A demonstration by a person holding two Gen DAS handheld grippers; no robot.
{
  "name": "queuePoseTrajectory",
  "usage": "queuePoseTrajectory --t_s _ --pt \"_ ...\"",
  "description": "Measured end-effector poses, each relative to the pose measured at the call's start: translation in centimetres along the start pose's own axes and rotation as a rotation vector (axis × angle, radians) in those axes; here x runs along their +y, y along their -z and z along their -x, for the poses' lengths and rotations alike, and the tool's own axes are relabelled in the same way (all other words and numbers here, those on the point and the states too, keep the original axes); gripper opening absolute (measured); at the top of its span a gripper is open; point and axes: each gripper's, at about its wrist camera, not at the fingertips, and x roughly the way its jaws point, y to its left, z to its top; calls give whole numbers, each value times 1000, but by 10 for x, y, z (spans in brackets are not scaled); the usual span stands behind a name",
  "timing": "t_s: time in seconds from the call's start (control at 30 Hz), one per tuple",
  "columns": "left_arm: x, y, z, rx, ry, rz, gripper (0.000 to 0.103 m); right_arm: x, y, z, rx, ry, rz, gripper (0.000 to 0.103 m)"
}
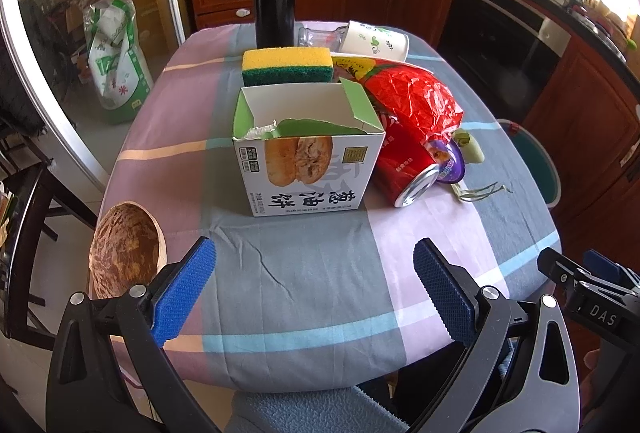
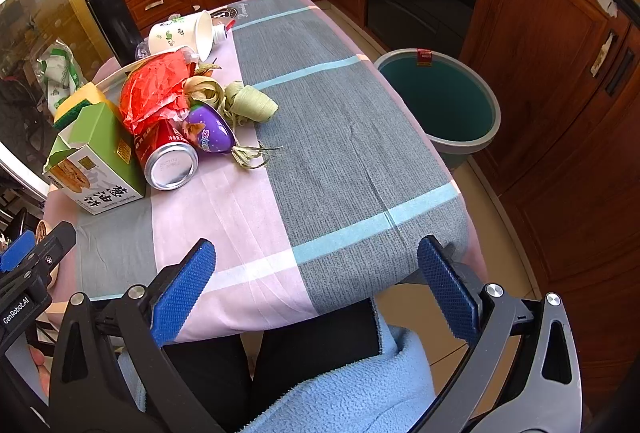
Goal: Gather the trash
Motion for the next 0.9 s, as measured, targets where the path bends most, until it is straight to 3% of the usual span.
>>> queuePoseTrajectory --t_s 0.9 --pt "4 1 -8 24 1 15 99 1 2 -8 30 -5 14 97"
